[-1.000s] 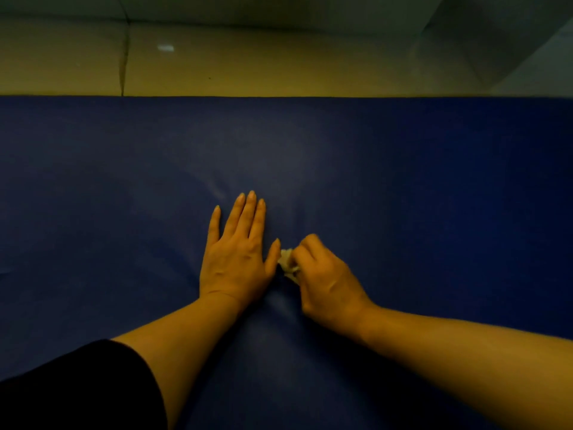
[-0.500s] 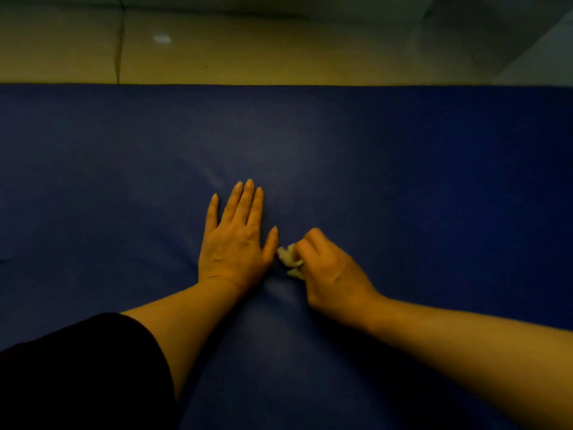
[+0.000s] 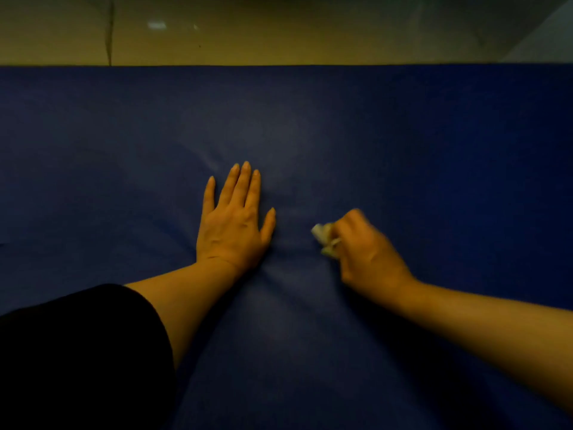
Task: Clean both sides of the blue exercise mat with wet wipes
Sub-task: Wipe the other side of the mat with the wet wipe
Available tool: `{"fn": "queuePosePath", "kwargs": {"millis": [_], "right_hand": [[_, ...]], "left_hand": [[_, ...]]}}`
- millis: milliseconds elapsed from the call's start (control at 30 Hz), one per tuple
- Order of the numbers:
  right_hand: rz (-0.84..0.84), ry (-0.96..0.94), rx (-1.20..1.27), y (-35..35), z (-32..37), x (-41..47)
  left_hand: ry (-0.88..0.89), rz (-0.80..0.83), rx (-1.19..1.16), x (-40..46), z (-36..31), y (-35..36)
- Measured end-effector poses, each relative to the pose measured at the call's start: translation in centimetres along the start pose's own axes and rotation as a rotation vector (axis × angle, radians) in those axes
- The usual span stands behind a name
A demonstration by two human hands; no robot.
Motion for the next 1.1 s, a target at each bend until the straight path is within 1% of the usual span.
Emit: {"fn": "queuePosePath", "kwargs": {"millis": [33,67,100,133,167,200,233,267,300,333,367,467,500,533,567,633,667,700,733,833,867,900,967,1033,1067,1100], "right_hand": [[-0.092,0.119,-0.043,-1.6,-2.0,0.5],[-0.137,0.207,-0.066,-2.2,-3.1,0.4],[-0.168,0.227,-0.082,-2.1,-2.6,-0.1],[-0.169,0.199,-0.073,-1.4,-1.0,-0.7],[-0.131,0.137,-0.036,-0.1,1.1,-1.7],[-0.044,0.061,0.004,1.7,3.5,-2.7],[0.078,-0.006,0.031,3.4,5.3,-3.9],[0.197,-0.05,0.049,4.5,6.3,-4.7],[0.252,-0.077,0.055,4.6,6.0,-4.7],[0.242,-0.057,0.043,3.8,4.8,-4.0],[0.17,0.005,0.018,2.5,3.0,-3.1],[-0.095,0.322,-0.105,-2.4,-2.6,-2.8],[-0.125,0.356,-0.121,-2.6,-2.5,-3.5],[-0.106,0.353,-0.113,-2.1,-1.3,-4.4],[-0.036,0.313,-0.086,-0.6,0.4,-5.2],[0.203,0.148,-0.028,2.7,4.9,-7.7],[0.316,0.092,-0.034,3.6,6.0,-8.7],[0.343,0.076,-0.055,3.2,5.9,-8.8],[0.314,0.145,-0.082,2.1,4.4,-8.5],[0.076,0.521,-0.151,-2.5,-2.1,-8.5],[0.037,0.57,-0.185,-2.9,-2.4,-8.8],[0.033,0.563,-0.189,-2.4,-1.6,-9.0],[0.1,0.435,-0.122,-0.1,2.3,-9.2],[0.257,0.253,-0.073,2.3,5.8,-9.5],[0.306,0.218,-0.08,2.4,6.4,-9.8],[0.305,0.245,-0.091,1.7,5.8,-9.8]], "left_hand": [[0.003,0.017,0.015,0.1,0.0,0.0],[0.008,0.039,0.033,0.1,-0.2,0.1],[0.015,0.065,0.054,0.2,-0.3,0.3],[0.021,0.092,0.077,0.3,-0.4,0.5],[0.022,0.117,0.096,0.2,-0.5,0.7],[0.018,0.133,0.108,0.3,-0.5,0.9],[0.012,0.144,0.113,0.3,-0.5,1.0],[0.006,0.154,0.116,0.3,-0.5,1.1],[-0.003,0.164,0.114,0.3,-0.6,1.2],[-0.016,0.179,0.111,0.3,-0.5,1.2],[-0.032,0.2,0.105,0.2,-0.5,1.2],[-0.069,0.273,0.046,-0.6,-1.0,0.8],[-0.069,0.299,0.024,-1.4,-1.4,0.6],[-0.057,0.327,0.009,-2.6,-2.0,0.4],[-0.042,0.35,-0.002,-3.9,-2.5,0.5],[-0.014,0.36,-0.005,-7.5,-3.7,0.3],[-0.001,0.367,-0.005,-9.1,-4.2,0.2],[0.008,0.383,-0.007,-10.7,-4.5,0.1],[0.015,0.409,-0.011,-12.0,-4.7,0.0],[0.017,0.475,-0.055,-14.2,-5.5,-0.9],[0.016,0.499,-0.07,-14.9,-5.9,-1.2],[0.022,0.52,-0.082,-15.5,-6.3,-1.6],[0.042,0.552,-0.1,-17.1,-7.4,-2.2],[0.063,0.554,-0.101,-18.4,-8.0,-2.7],[0.072,0.551,-0.104,-19.1,-8.1,-3.0],[0.078,0.55,-0.113,-19.5,-8.2,-3.3]]}}
Point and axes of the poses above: each hand's wrist, its own x-axis towards the middle knuckle, its own y-axis out of the palm, z = x × y, the point moved 9 cm from there along x, towards the middle knuckle, and after that the axes turned 8 degrees about x, right-handed, at the moved point
